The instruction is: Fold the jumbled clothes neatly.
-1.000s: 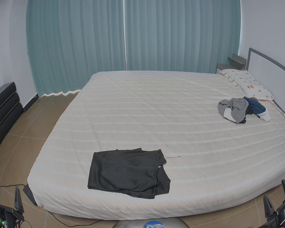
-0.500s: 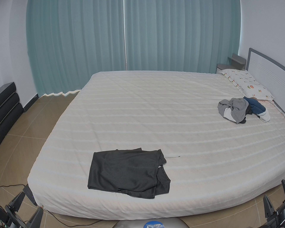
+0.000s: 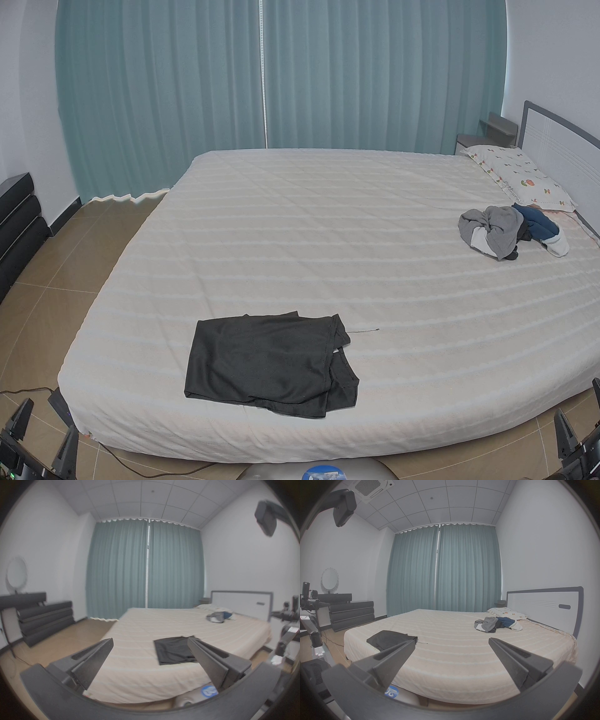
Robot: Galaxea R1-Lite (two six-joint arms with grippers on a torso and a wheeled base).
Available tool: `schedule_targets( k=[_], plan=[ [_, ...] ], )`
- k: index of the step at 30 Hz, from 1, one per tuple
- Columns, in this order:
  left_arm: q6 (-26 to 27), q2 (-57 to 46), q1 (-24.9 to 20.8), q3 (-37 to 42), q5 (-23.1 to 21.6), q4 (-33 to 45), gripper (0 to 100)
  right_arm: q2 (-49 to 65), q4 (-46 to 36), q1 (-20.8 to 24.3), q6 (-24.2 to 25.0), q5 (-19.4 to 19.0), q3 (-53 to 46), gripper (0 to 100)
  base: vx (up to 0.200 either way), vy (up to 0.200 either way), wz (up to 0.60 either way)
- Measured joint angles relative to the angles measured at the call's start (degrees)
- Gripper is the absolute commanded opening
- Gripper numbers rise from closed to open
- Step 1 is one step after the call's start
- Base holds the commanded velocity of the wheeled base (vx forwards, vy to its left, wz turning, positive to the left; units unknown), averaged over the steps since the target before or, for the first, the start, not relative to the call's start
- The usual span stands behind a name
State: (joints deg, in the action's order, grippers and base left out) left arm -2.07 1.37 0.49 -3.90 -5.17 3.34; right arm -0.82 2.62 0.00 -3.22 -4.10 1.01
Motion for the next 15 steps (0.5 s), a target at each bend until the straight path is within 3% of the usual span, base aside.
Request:
schedule_targets(
  k=[4,15],
  plan=[
    [3.57,-0.29,-0.11,2.06,4.33,-2.26,100,-0.02,0.00,0.00,0.07,0.02,0.00,100,0.000,0.000,0.00],
    [2.72,-0.46,-0.09,2.86,4.22,-3.13,100,-0.04,0.00,0.00,0.05,0.09,0.00,100,0.000,0.000,0.00]
  ],
)
